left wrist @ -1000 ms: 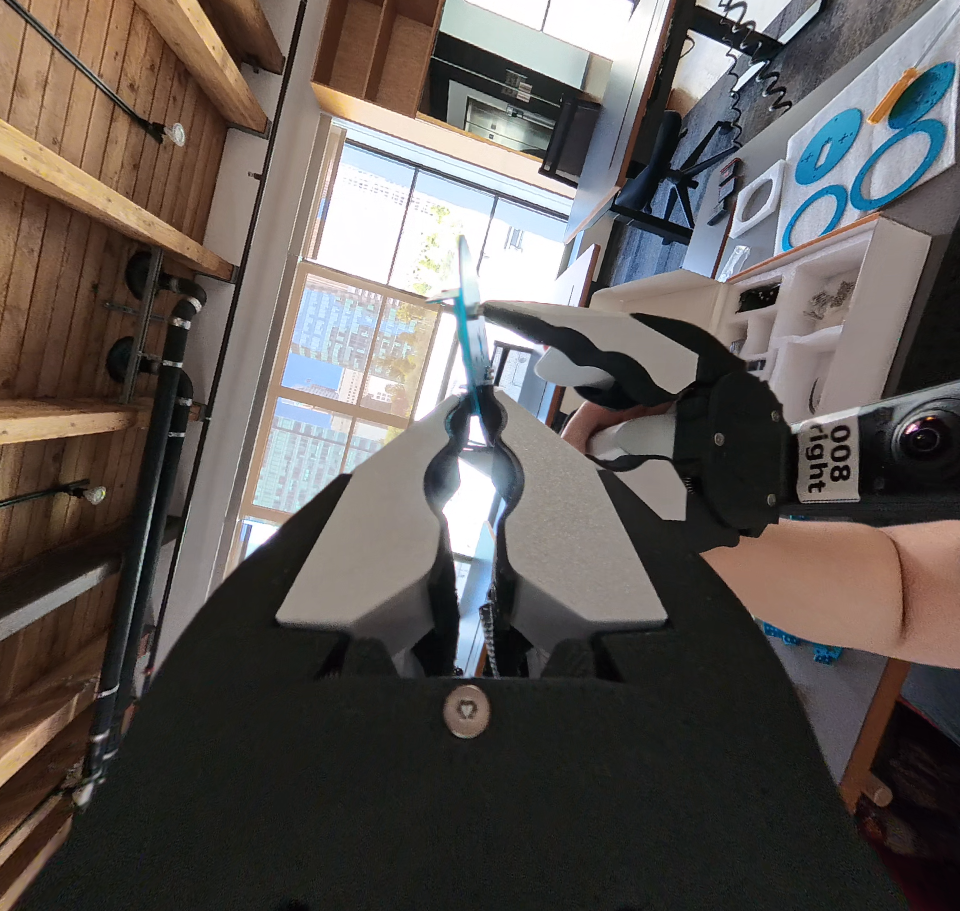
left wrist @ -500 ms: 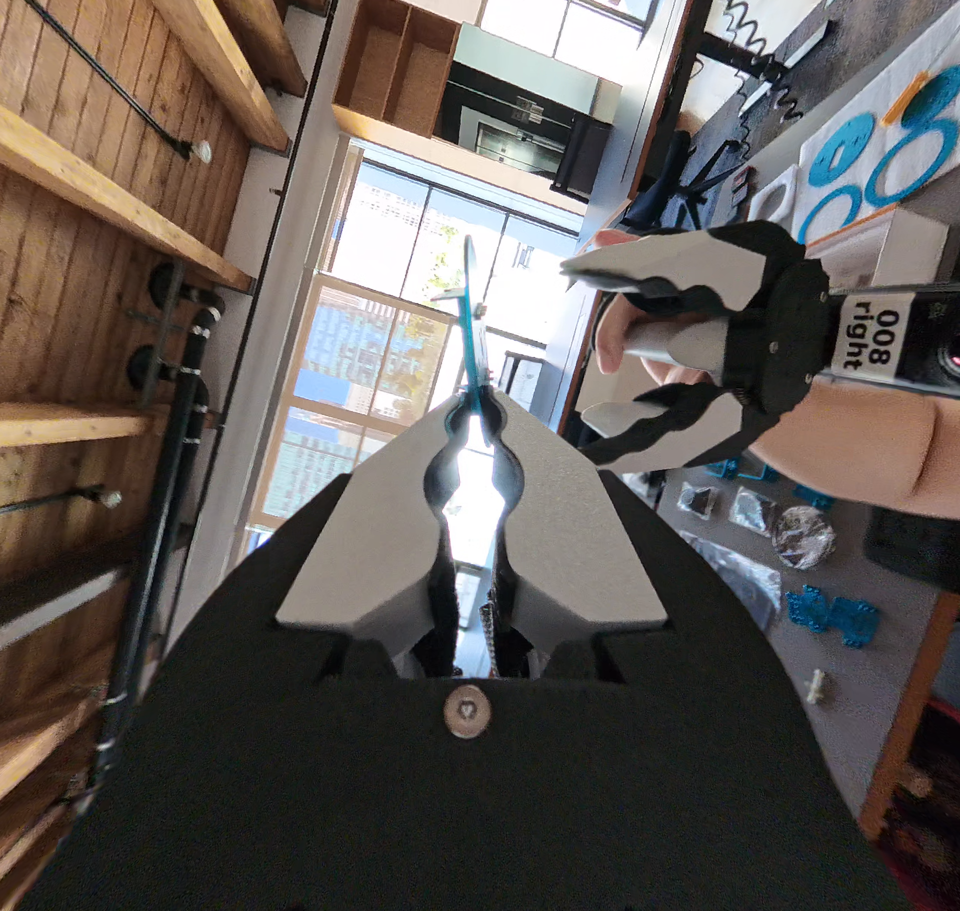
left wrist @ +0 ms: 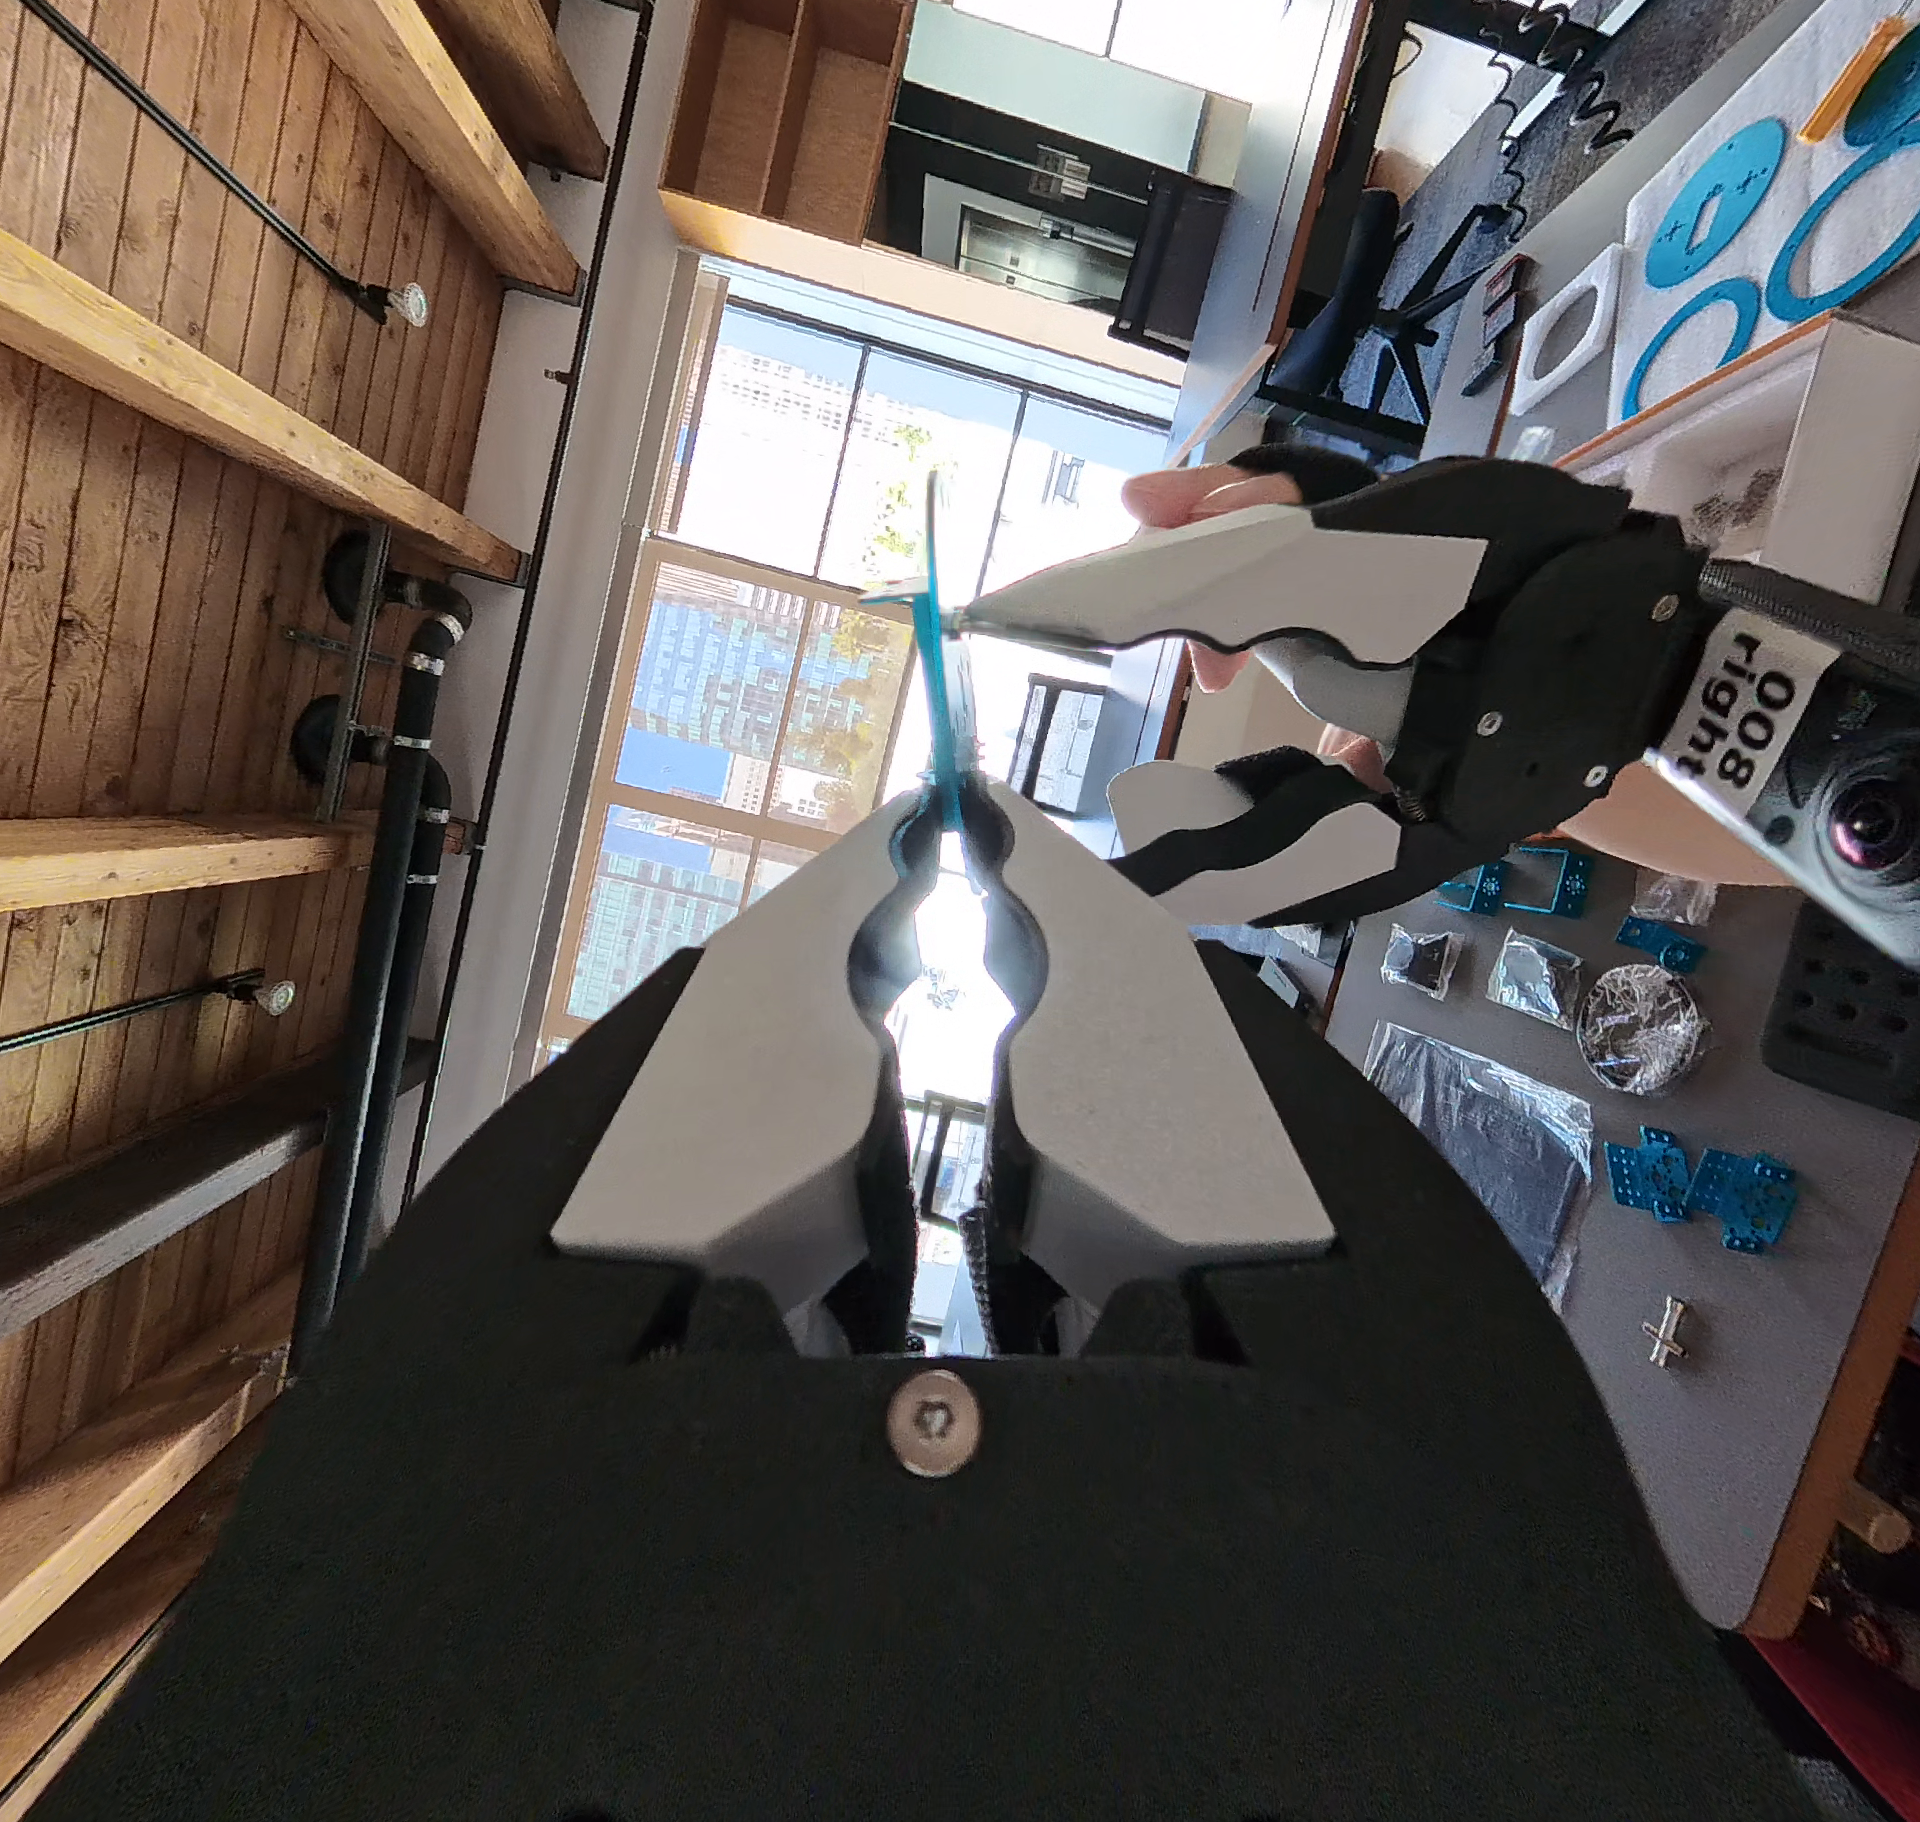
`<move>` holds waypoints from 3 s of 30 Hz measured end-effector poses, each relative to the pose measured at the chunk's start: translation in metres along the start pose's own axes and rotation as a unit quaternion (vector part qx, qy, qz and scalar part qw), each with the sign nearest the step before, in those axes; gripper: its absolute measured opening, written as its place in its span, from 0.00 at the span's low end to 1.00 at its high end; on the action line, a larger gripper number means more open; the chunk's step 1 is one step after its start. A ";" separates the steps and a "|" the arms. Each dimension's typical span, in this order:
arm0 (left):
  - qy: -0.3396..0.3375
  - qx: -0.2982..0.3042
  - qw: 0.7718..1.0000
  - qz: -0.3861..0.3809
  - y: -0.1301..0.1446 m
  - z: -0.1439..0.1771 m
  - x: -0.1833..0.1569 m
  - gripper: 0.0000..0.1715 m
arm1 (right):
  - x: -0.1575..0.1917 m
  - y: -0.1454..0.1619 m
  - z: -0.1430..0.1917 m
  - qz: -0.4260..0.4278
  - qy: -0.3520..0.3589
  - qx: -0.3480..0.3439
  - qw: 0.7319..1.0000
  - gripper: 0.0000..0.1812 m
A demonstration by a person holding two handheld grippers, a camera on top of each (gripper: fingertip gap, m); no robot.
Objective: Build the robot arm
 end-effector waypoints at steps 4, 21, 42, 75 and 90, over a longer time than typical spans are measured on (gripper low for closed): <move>0.002 0.001 1.000 0.002 0.002 -0.001 -0.001 0.02 | 0.000 -0.008 0.006 -0.005 0.009 -0.019 1.000 0.29; -0.004 0.007 1.000 0.011 0.012 0.000 -0.001 0.02 | 0.003 0.006 0.008 -0.001 0.010 0.053 0.999 0.31; 0.002 0.003 1.000 0.007 0.012 -0.003 -0.007 0.02 | 0.007 -0.002 0.006 0.017 0.003 0.043 0.999 0.32; 0.001 0.009 1.000 0.012 0.020 -0.007 -0.009 0.02 | 0.007 0.002 0.011 -0.017 -0.015 0.071 0.997 0.29; -0.007 -0.008 1.000 0.012 0.013 -0.002 -0.007 0.02 | 0.010 0.000 0.017 -0.070 -0.014 0.069 0.995 0.23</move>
Point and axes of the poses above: each gripper's, where its closed fingertips meet, z back along the fingers, y out of its underside, x = y × z across the jaws, the point moved 4 cm from there along z, back along the fingers, and after that the axes turned 13 degrees about y, right-handed, at the moved point
